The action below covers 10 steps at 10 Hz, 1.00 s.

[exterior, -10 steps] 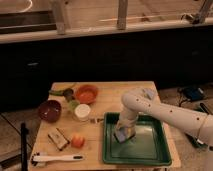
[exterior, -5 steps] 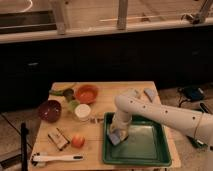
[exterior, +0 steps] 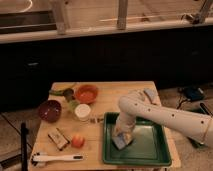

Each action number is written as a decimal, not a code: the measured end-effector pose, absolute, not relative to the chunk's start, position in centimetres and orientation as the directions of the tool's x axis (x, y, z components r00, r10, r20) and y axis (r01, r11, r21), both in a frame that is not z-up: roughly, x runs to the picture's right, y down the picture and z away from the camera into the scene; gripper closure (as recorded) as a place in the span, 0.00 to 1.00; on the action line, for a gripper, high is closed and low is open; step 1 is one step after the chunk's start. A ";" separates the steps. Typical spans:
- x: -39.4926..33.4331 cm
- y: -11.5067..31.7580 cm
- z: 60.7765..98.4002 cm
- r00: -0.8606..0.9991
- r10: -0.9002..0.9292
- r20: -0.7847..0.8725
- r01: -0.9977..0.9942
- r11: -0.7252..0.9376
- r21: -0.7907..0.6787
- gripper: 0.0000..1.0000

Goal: Wipe tray with sponge

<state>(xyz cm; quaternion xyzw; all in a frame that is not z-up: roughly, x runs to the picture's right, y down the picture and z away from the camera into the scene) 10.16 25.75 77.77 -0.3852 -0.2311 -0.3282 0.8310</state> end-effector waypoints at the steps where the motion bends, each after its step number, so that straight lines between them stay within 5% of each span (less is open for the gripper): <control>1: 10.4 25.4 78.3 0.682 -0.363 0.634 0.719 0.492 -0.491 1.00; 5: 9.8 24.2 79.6 0.671 -0.355 0.651 0.724 0.503 -0.472 1.00; 10: 6.2 25.9 76.9 0.577 -0.398 0.713 0.799 0.459 -0.390 1.00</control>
